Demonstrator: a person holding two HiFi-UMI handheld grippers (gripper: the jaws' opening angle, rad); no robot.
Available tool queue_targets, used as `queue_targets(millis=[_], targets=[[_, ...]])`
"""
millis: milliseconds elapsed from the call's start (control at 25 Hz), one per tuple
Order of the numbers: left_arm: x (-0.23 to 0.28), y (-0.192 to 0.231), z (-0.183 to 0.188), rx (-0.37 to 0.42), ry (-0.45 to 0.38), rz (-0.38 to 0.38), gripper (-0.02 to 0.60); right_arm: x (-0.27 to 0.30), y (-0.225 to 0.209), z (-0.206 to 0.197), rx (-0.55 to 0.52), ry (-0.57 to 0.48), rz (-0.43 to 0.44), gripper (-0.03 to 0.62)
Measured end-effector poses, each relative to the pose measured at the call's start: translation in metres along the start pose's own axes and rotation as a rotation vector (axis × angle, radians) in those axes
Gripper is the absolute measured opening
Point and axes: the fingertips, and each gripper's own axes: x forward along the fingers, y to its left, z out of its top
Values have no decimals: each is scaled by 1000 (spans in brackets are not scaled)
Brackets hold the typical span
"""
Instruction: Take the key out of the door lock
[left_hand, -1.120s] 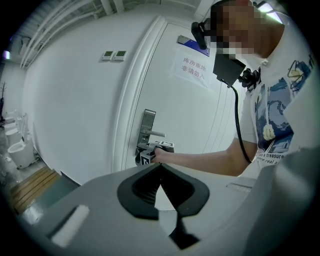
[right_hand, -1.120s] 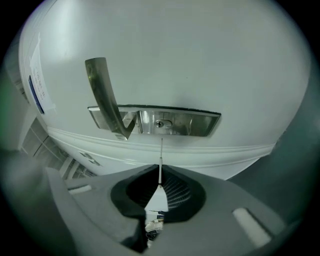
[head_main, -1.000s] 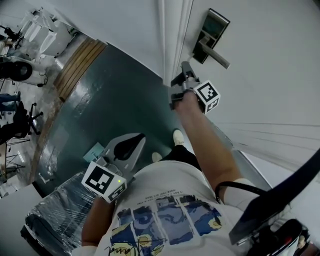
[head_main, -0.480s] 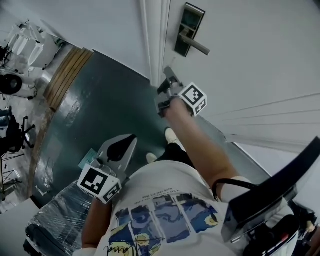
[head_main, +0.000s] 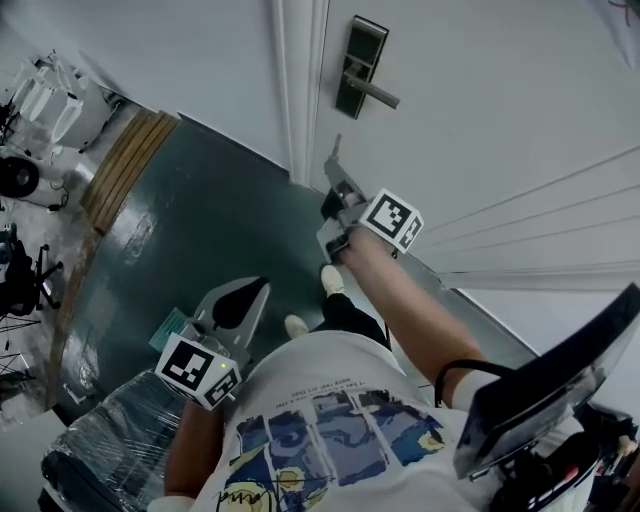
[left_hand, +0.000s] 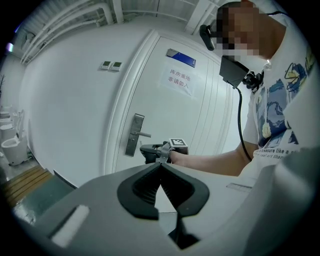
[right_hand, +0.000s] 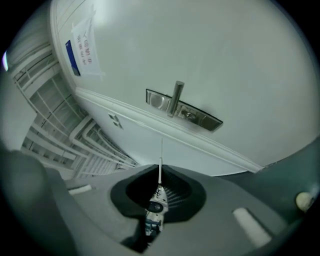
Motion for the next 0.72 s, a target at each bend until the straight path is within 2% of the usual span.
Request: queue_targets(millis=[160,320,520,720], targets=[[-9,-5,-5,-10,-3,-10,5,-21,23,-19,-86,79,17,23],[-18,-16,-7,-10,-12,-39,5,-48,49,-26,-161,109,42,23],[-10,-23,-16,-7,-13,-64,5,-69,65,-29,-342,170,75,23],[-3,-33,-15,6,-15,-96,5,-95,77,-33,-456,219,90,23]])
